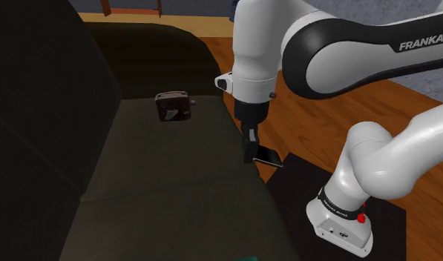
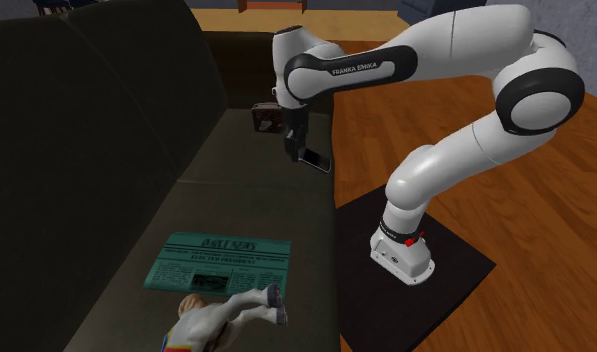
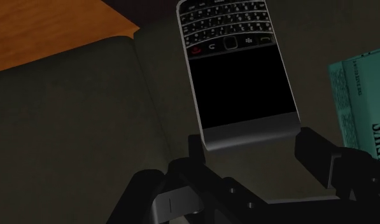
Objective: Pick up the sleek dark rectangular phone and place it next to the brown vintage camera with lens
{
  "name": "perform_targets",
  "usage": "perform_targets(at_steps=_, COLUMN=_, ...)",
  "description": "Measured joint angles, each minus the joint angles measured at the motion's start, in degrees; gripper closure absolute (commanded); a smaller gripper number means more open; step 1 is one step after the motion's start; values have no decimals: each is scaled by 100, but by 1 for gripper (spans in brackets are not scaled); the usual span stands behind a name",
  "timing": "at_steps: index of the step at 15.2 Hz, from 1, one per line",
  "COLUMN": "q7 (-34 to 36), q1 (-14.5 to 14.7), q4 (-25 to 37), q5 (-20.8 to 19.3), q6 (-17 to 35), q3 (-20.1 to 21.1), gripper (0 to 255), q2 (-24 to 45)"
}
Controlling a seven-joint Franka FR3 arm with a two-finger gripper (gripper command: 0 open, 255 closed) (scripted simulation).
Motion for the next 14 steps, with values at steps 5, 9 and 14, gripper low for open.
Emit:
perform_targets(at_steps=5, q7=3, q1=-17, q4=359, q5=-44, q6=-393, q3=-62, gripper=255, q2=-34)
perform_targets(at_steps=9, q7=-269, q1=-219, q4=644, q5=-269, q6=-309, q3=-265, gripper=255, q2=358)
perform_targets(at_steps=14, q7=-730, q1=-541, q4=1208, q5=-623, q6=-163, q3=-598, gripper=255, q2=1096)
